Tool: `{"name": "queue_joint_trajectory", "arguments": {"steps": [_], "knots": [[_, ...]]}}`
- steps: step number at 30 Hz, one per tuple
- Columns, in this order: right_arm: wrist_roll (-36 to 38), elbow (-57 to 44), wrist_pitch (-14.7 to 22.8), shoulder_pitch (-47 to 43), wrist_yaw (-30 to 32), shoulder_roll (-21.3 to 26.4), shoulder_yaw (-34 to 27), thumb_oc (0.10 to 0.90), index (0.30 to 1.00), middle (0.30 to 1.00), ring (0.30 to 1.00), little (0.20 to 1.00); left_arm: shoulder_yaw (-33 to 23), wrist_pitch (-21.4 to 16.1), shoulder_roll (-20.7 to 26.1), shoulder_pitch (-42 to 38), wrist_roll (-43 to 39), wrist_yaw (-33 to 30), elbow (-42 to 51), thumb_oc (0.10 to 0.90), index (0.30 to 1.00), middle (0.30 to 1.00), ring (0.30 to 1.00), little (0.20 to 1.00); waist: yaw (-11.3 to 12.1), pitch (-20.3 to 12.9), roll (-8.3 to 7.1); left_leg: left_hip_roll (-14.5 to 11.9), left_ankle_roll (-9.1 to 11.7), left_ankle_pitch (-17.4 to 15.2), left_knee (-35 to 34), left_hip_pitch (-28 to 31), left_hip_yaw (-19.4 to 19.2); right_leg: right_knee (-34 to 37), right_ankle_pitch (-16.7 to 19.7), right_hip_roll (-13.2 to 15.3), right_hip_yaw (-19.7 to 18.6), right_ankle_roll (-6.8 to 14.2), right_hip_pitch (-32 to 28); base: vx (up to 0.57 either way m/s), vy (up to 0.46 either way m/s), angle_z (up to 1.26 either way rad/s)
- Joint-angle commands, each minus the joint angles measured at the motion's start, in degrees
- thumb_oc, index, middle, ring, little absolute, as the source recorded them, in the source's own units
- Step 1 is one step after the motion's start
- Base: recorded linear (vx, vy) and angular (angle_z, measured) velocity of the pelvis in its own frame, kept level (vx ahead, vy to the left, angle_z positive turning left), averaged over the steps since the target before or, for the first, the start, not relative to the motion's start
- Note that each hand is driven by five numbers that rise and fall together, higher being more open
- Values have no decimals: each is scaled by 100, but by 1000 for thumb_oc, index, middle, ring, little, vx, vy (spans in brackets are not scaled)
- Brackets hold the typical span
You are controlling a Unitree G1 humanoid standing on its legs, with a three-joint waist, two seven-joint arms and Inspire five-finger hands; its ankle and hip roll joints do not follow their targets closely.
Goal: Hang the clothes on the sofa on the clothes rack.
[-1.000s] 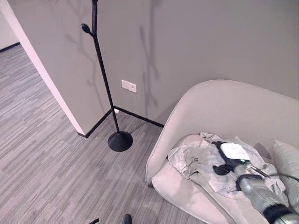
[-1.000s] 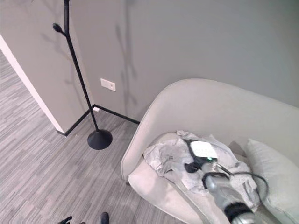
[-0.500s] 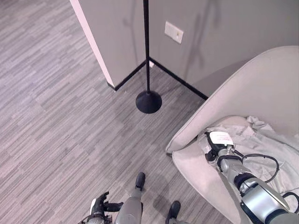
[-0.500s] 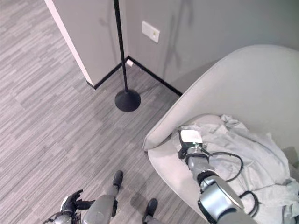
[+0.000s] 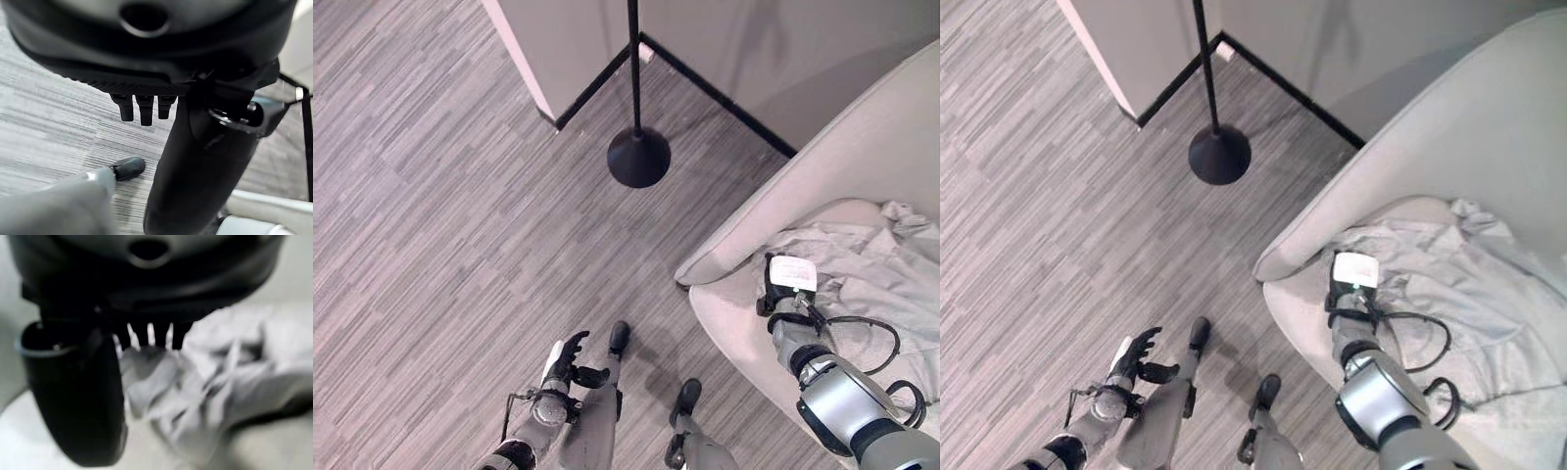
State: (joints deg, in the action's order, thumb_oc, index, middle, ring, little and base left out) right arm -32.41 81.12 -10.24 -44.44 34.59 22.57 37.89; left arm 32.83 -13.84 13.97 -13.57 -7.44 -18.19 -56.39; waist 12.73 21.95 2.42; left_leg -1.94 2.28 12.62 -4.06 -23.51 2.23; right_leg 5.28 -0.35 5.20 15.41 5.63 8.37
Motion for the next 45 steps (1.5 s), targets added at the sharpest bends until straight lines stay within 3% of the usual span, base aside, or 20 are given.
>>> {"name": "queue_joint_trajectory", "arguments": {"steps": [1,4,5,6,11,14,15,17,18,20,26,29,30,31,33,34,35,36,39,45], "knots": [[-104,250,4,-242,-341,136,256,800,900,900,900,900,157,-152,107,-53,438,-337,-175,800,900,900,900,900,147,-54,-149,-76,230,-620,525,-201,7,-28,630,731,-401,469,362,-41,42,-4],[-568,462,-188,200,-563,-241,482,800,900,900,900,900,292,-143,140,-189,897,-724,51,800,900,900,900,900,144,106,-100,-38,218,-654,665,-525,-10,-28,674,762,-439,488,624,-48,37,-8],[-548,508,-203,248,-611,-249,440,547,521,521,521,521,318,-143,166,-229,1014,-820,134,800,900,900,900,900,129,137,-86,-15,216,-634,652,-593,-22,-28,695,768,-433,500,702,-50,29,-7],[-490,574,-186,281,-719,-279,408,400,300,300,300,300,342,-121,189,-254,1120,-865,206,800,900,900,900,900,114,142,-88,-10,216,-607,609,-608,-26,-28,703,765,-444,510,743,-38,33,-1],[754,231,167,485,-386,-393,-203,400,300,300,300,300,232,52,123,-164,1554,-1071,-197,800,900,900,900,900,-169,-104,-263,-77,216,-645,284,7,-186,-28,679,743,-582,515,509,13,14,-8],[2464,-268,689,497,49,-300,-1168,400,300,300,300,300,32,92,186,-53,1404,-1073,-300,800,900,900,900,900,-340,-325,-257,-123,227,-620,8,392,-258,-28,648,713,-662,506,370,54,-21,-15],[3798,-1311,1260,756,309,-341,-1893,400,300,300,300,300,-264,151,188,30,1262,-1119,-450,800,900,900,900,900,-541,-492,-298,-183,237,-662,-94,632,-342,-28,605,690,-722,489,244,69,-31,-9],[4986,-2970,1832,1285,363,-367,-2494,400,300,300,300,300,-469,224,210,269,1254,-1126,-320,800,900,900,900,900,-733,-669,-323,-222,250,-713,-94,808,-430,-28,563,681,-746,474,103,82,-67,-33],[5817,-3946,2254,1799,155,-504,-2780,400,300,300,300,300,-574,287,213,466,1248,-1057,-130,800,900,900,900,900,-836,-799,-339,-244,264,-733,-94,951,-479,-28,531,676,-754,462,-32,55,-67,-41],[6570,-4570,2578,2148,-131,-642,-2942,400,300,300,300,300,-608,350,167,625,1241,-961,-72,800,900,900,900,900,-913,-951,-341,-260,279,-764,-94,1107,-516,-28,493,666,-743,445,-182,77,-61,-26],[7904,-5913,2865,2776,-958,-716,-3068,400,300,300,300,300,-672,494,148,1057,1251,-561,198,800,900,900,900,900,-1003,-1457,-309,-326,301,-833,-94,1568,-585,-28,432,624,-760,424,-595,78,-45,-7],[6970,-6117,2490,2944,-1151,-286,-3071,400,300,300,300,300,-800,434,142,1249,1084,-361,418,800,900,900,900,900,-1011,-1613,-288,-340,311,-847,-94,1686,-577,-28,397,596,-742,413,-723,62,-20,-2],[6117,-5920,2219,2883,-1111,-30,-2984,452,378,378,378,378,-834,375,146,1275,1054,-266,464,800,900,900,900,900,-1000,-1645,-288,-344,313,-855,-94,1742,-574,-28,384,593,-724,411,-779,74,-16,4],[5029,-5705,1936,2691,-1023,360,-2779,400,300,300,300,300,-803,304,187,1240,1193,-250,549,800,900,900,900,900,-960,-1691,-284,-361,320,-857,-94,1783,-551,-28,361,579,-705,403,-843,56,-17,2],[5024,-5519,1882,2617,-1027,476,-2716,400,300,300,300,300,-706,296,188,1266,1296,-243,530,704,756,756,756,756,-964,-1707,-285,-376,328,-851,-94,1813,-534,-28,358,563,-692,397,-877,20,-10,5],[5026,-5513,1885,2611,-1028,478,-2713,400,300,300,300,300,-707,294,184,1263,1296,-244,527,696,745,745,745,745,-966,-1704,-282,-377,329,-851,-94,1814,-532,-28,358,562,-690,397,-879,8,-14,7],[3986,-5363,1590,2509,-939,769,-2617,800,900,900,900,900,-734,287,195,1310,1365,-195,488,800,900,900,900,900,-955,-1702,-286,-392,340,-845,-94,1810,-521,-28,341,541,-678,392,-892,7,-14,5],[3422,-5395,1513,2517,-843,914,-2619,800,900,900,900,900,-792,254,197,1345,1422,-230,520,800,900,900,900,900,-946,-1695,-286,-401,347,-840,-94,1788,-506,-28,332,538,-668,395,-884,-1,-12,4],[3317,-5204,1468,2474,-650,969,-2711,800,900,900,900,900,-766,213,143,1339,1489,-290,339,800,900,900,900,900,-956,-1668,-300,-412,357,-826,-94,1749,-477,-28,331,518,-660,382,-865,-9,8,3],[648,-5747,986,3018,-424,2061,-3103,800,900,900,900,900,-1059,44,64,1459,1601,-214,160,800,900,900,900,900,-1011,-1582,-332,-415,361,-851,-94,1719,-430,-28,302,485,-637,388,-866,19,5,5]]}}
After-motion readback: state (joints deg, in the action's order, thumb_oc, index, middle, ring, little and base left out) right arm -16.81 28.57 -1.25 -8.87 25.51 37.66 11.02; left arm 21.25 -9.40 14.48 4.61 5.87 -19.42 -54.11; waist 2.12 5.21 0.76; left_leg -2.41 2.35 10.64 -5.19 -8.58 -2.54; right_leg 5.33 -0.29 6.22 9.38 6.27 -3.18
